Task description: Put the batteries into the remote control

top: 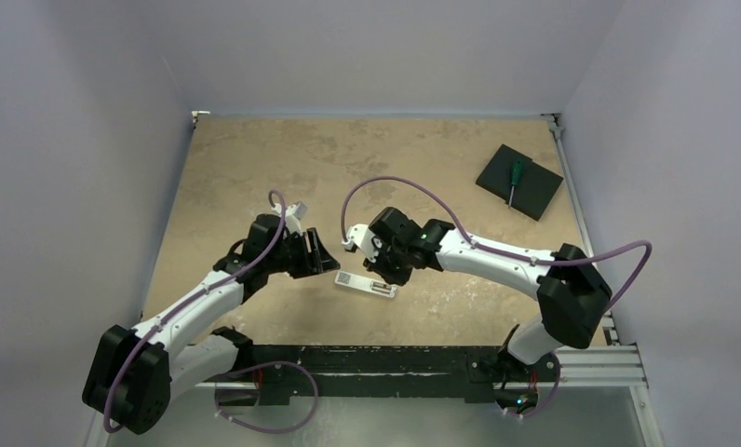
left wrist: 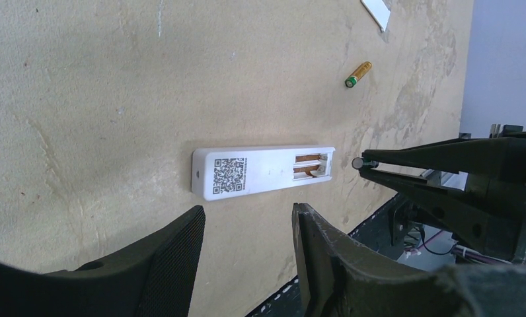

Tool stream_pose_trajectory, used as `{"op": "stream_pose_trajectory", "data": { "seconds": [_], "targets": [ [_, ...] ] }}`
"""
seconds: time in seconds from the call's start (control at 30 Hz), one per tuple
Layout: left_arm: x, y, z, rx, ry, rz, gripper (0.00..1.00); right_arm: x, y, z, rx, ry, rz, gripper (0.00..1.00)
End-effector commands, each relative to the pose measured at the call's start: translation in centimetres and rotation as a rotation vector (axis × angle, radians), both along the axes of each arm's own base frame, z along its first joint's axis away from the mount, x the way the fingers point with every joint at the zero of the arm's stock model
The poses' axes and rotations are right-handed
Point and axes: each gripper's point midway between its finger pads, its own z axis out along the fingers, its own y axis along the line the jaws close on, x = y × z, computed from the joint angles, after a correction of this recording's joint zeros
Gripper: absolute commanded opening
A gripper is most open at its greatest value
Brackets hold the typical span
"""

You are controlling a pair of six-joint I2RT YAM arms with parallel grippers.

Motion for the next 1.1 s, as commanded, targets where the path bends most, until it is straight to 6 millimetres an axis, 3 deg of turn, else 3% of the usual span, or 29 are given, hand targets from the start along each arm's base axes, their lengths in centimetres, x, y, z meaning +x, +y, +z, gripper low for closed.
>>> {"op": "stream_pose_trajectory", "data": {
  "seconds": [0.0,0.6,1.07],
  "targets": [
    [0.4,0.0,0.0,-0.015,-0.018,0.006,0.51,-0.6,0.7,-0.7,0.016,0.024,-0.011,0.09],
    [0.0,0.1,-0.1,-0.018,-0.015,0.009,0.51,-0.5,1.5,-2.4,-0.011,0.022,-0.024,0.15],
    [0.1,0.1,-0.1,-0.019,-0.019,0.007,0.51,0.0,2.0,-2.6,-0.014,0.009,-0.037,0.25]
  ]
}}
